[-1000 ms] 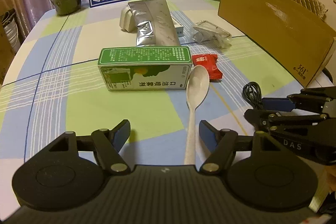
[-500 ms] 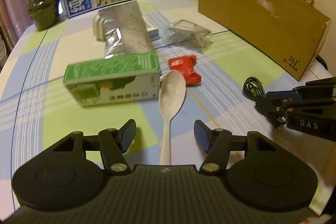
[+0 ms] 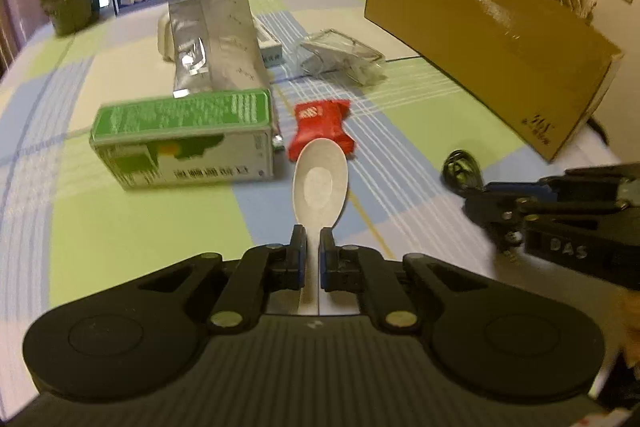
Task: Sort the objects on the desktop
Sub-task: 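Grasp the white spoon with the left tool while the right tool holds the cable, then carry the spoon in the left tool while the right tool carries the cable to the cardboard box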
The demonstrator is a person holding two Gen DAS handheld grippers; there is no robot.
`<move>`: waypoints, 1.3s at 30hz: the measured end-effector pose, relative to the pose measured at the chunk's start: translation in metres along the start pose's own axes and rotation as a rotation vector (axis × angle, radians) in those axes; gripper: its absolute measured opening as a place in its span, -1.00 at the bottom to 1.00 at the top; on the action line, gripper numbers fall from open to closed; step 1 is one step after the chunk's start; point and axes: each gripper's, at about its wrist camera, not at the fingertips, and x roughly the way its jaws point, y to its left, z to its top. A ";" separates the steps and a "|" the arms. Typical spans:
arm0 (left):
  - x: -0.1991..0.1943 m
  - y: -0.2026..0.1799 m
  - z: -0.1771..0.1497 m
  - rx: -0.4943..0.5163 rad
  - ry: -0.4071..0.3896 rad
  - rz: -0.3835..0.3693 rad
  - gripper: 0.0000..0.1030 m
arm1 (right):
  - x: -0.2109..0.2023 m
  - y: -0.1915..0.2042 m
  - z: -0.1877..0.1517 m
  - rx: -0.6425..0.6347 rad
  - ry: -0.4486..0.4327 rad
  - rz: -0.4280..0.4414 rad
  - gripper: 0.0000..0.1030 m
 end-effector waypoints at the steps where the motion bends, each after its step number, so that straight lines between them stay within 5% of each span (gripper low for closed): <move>1: -0.002 -0.001 -0.001 -0.019 0.011 -0.021 -0.93 | -0.003 -0.001 -0.001 0.004 0.000 0.000 -0.73; 7: -0.018 -0.018 -0.013 -0.020 0.008 -0.038 -0.92 | -0.013 -0.006 -0.009 0.016 0.005 -0.008 -0.73; 10: -0.022 -0.027 -0.017 0.036 -0.020 -0.006 -0.50 | -0.013 -0.007 -0.012 0.017 0.005 -0.010 -0.73; 23: 0.004 -0.049 -0.011 0.201 -0.078 0.061 -0.43 | -0.010 -0.010 -0.016 0.008 -0.028 -0.011 -0.73; 39: 0.009 -0.046 -0.009 0.178 -0.097 0.059 -0.42 | -0.003 0.002 -0.018 -0.069 -0.042 -0.065 -0.68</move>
